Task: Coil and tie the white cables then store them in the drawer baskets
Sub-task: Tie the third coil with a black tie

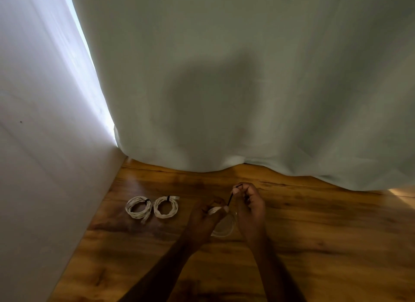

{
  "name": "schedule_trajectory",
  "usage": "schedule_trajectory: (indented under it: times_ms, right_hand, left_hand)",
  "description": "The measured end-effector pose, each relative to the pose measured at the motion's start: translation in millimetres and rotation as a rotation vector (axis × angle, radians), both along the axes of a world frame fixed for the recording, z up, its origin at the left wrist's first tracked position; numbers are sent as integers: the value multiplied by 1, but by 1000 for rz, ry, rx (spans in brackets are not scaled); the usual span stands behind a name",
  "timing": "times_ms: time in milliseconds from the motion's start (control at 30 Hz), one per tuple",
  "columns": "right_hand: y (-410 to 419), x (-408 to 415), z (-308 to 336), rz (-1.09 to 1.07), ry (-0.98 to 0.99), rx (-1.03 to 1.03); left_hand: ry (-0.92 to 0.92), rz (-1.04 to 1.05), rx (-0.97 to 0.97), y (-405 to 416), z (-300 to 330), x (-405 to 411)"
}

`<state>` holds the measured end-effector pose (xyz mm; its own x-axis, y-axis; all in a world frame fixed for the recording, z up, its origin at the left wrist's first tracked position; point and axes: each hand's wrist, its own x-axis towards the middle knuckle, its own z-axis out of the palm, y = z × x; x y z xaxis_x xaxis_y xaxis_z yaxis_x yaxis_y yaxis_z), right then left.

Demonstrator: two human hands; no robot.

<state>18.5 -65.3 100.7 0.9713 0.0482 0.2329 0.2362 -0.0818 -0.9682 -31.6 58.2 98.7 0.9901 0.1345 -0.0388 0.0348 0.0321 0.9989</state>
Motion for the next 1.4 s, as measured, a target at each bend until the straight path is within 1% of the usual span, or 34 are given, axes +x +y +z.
schedule_trajectory:
  times_ms: [133, 267, 467, 600, 667, 767, 900, 967, 1033, 1133, 1233, 1300, 1400]
  right_hand:
    - [0, 0, 0, 48, 37, 20]
    - [-5, -1, -3, 127, 141, 69]
    - [-8, -2, -16, 137, 116, -14]
    - [-6, -4, -16, 155, 125, -63]
    - [-5, -4, -16, 143, 145, -74]
    - [-3, -6, -19, 116, 175, -73]
    - [-1, -8, -21, 92, 147, -103]
    - [2, -8, -22, 86, 156, -96]
    - [5, -8, -22, 77, 171, -89]
    - [8, -8, -18, 62, 170, -79]
    - [11, -10, -18, 55, 190, -74]
    - [13, -11, -19, 59, 199, -84]
    - [13, -13, -20, 44, 184, -86]
  left_hand:
    - [10, 63, 9, -2, -2, 2]
    - [50, 85, -8, -3, -1, 4]
    - [62, 152, -101, -5, -6, 8]
    - [51, 177, -117, -5, -12, 5]
    - [48, 145, -62, -6, -13, 3]
    - [42, 152, 17, -1, -16, 5]
    - [2, 137, 226, 11, -26, 13]
    - [-23, 112, 280, 10, -28, 14]
    - [-52, 97, 297, 8, -27, 15]
    - [-27, 124, 248, 5, -24, 13]
    - [-54, 140, 247, 6, -24, 13]
    - [-62, 155, 269, 7, -24, 12]
    - [-101, 160, 379, 8, -29, 12]
